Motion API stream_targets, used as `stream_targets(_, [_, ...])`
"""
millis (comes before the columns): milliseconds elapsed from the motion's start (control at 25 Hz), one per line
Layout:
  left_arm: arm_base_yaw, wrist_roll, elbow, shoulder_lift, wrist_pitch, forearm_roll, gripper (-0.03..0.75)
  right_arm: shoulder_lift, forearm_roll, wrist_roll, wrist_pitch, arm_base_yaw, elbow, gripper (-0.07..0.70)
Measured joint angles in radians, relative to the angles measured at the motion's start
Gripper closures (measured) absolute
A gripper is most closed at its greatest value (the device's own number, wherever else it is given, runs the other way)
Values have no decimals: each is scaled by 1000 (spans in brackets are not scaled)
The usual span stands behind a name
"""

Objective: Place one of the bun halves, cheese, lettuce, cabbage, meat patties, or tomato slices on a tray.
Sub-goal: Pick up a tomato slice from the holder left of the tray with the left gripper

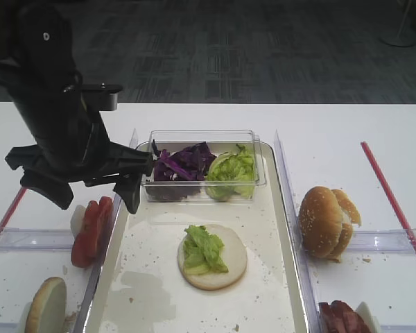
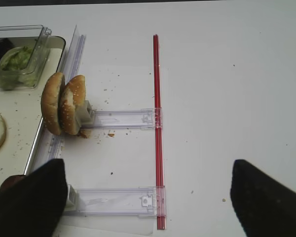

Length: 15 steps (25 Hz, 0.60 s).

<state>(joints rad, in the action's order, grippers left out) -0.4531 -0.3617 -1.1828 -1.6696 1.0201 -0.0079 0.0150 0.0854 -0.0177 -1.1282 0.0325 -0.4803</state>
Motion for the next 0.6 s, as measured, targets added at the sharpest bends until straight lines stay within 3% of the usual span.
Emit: stream_targets(600, [-6, -32, -2, -45, -42, -23, 117, 0, 0, 0, 0, 0, 0, -48])
